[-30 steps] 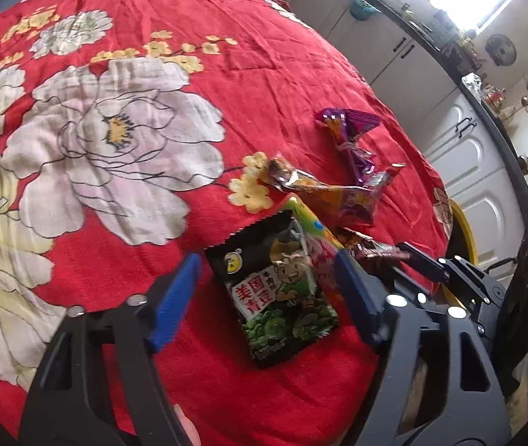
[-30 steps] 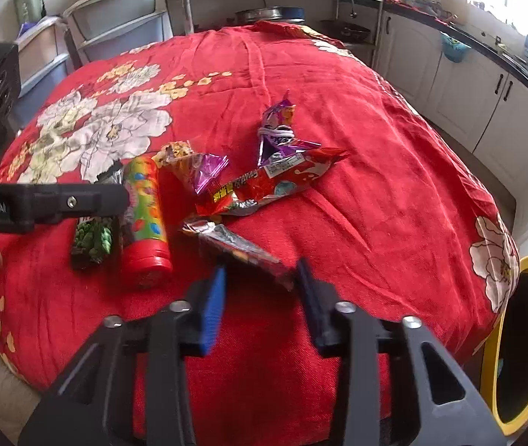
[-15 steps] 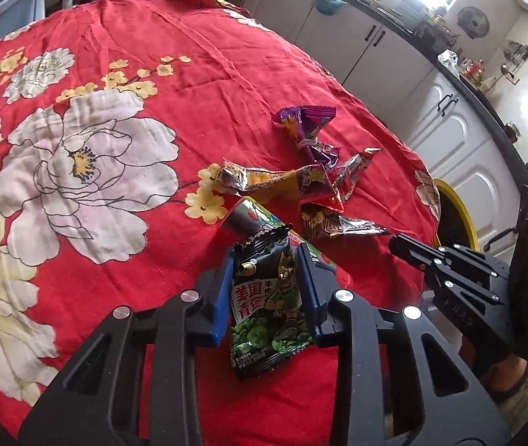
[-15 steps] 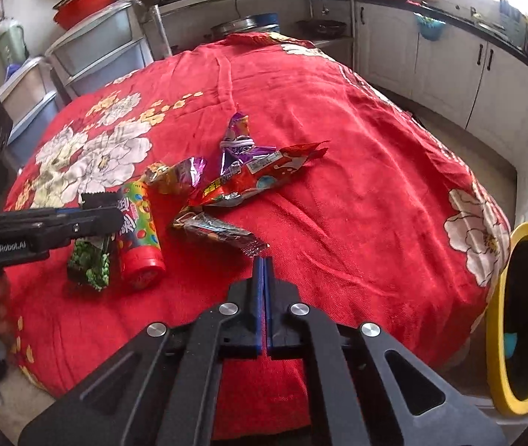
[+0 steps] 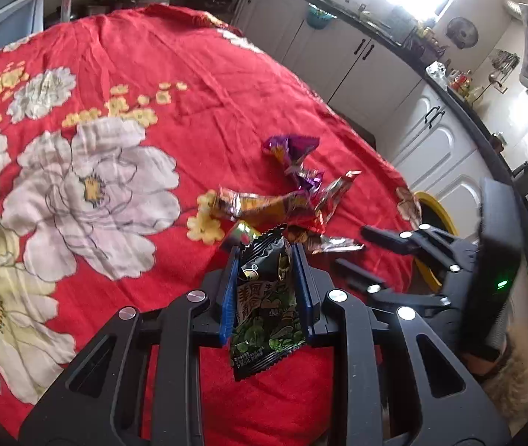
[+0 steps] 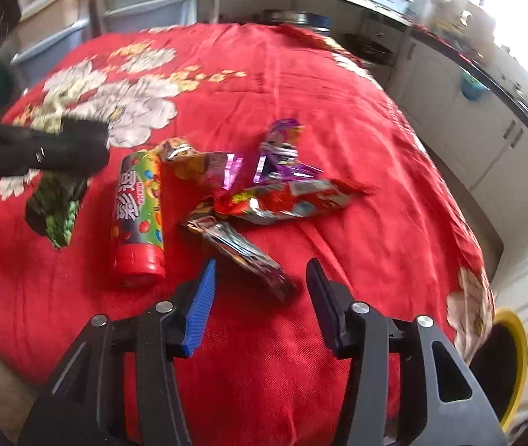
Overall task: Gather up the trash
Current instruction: 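Grasp the green snack bag with the left tool while the right tool grasps a gold wrapper, then carry the green snack bag and gold wrapper with both tools over the bin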
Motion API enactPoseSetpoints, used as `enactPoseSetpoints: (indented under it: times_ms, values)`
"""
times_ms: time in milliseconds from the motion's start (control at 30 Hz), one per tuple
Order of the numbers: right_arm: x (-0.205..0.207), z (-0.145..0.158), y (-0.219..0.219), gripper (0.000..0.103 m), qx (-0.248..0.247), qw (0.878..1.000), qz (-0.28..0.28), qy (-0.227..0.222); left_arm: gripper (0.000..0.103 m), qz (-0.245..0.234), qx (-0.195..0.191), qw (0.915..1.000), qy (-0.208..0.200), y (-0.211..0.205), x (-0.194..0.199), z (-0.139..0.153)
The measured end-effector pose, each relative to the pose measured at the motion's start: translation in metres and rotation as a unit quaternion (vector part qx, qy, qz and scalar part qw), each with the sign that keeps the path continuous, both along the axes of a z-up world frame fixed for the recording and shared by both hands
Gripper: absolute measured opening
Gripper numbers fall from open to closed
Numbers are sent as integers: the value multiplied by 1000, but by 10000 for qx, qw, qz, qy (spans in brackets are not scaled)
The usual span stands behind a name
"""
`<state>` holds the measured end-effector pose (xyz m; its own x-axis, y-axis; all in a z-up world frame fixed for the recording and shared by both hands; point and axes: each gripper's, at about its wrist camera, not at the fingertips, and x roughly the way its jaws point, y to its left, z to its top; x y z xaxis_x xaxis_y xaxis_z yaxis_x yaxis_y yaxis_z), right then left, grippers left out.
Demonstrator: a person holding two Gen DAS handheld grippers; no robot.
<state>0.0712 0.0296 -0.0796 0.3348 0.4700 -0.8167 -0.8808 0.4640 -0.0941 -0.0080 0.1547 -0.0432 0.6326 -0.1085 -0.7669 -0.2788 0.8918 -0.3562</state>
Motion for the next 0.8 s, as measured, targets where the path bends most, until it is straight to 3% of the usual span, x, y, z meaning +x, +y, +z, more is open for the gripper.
enactPoseSetpoints:
  times_ms: [133,167,200,467,800]
  values:
    - [-4,-1,4,25,1,9997,233,118,21,3,42,9999,-105,1,5,10]
    - [-5,0,3,6,42,9994,260,205,21,3,54,9999,-140,1,7,13]
    - [-4,0,1,5,84,9991,261,321,21,-2,69,9998,-173,1,9,15]
    - [-5,23,-34,5,737,9945,-38,737,21,-161,131,9990,-406,-10,30,32]
    - [7,53,-85,5,1274,9868,-788,621,21,-664,248,9949,-716,-53,65,52]
